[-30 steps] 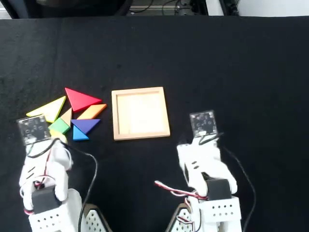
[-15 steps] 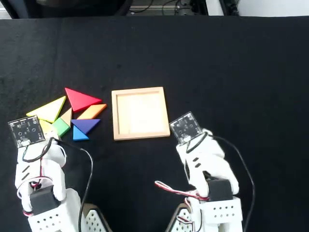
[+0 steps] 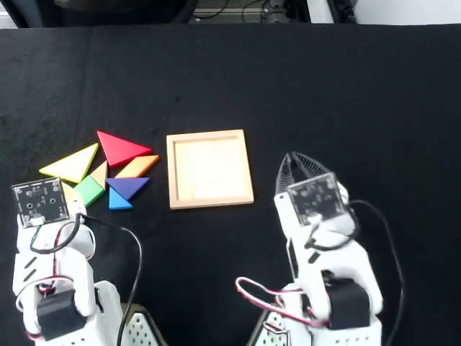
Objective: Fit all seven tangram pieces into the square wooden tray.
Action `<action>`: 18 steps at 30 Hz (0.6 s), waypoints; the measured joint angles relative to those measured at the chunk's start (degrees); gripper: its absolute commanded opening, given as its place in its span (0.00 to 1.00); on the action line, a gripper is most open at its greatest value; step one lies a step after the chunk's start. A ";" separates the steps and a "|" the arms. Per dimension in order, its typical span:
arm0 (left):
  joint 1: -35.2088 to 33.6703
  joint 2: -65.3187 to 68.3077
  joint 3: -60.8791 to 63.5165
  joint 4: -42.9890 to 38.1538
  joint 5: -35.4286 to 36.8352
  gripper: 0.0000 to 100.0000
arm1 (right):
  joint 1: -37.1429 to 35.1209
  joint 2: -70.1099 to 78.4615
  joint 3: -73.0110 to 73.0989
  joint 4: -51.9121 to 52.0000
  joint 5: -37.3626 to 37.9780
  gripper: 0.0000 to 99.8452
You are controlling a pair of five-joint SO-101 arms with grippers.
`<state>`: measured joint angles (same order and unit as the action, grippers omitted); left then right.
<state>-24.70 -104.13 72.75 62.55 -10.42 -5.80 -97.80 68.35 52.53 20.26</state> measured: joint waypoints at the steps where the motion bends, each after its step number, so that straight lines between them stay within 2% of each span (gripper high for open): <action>1: 0.00 0.44 -0.88 0.44 0.00 0.03 | 0.00 -0.09 -1.32 0.53 -0.26 0.01; 5: 0.18 7.21 -5.45 0.53 0.00 0.03 | 0.00 0.18 -5.27 2.02 -0.53 0.01; 11: 5.01 23.82 -16.35 0.53 0.09 0.03 | 0.00 0.18 -8.53 2.11 -0.53 0.01; 18: 6.24 40.70 -29.10 0.53 4.75 0.03 | 0.00 7.74 -14.77 2.11 -0.53 0.01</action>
<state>-18.46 -63.43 43.65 63.08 -5.67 -5.80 -90.07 53.58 54.64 19.74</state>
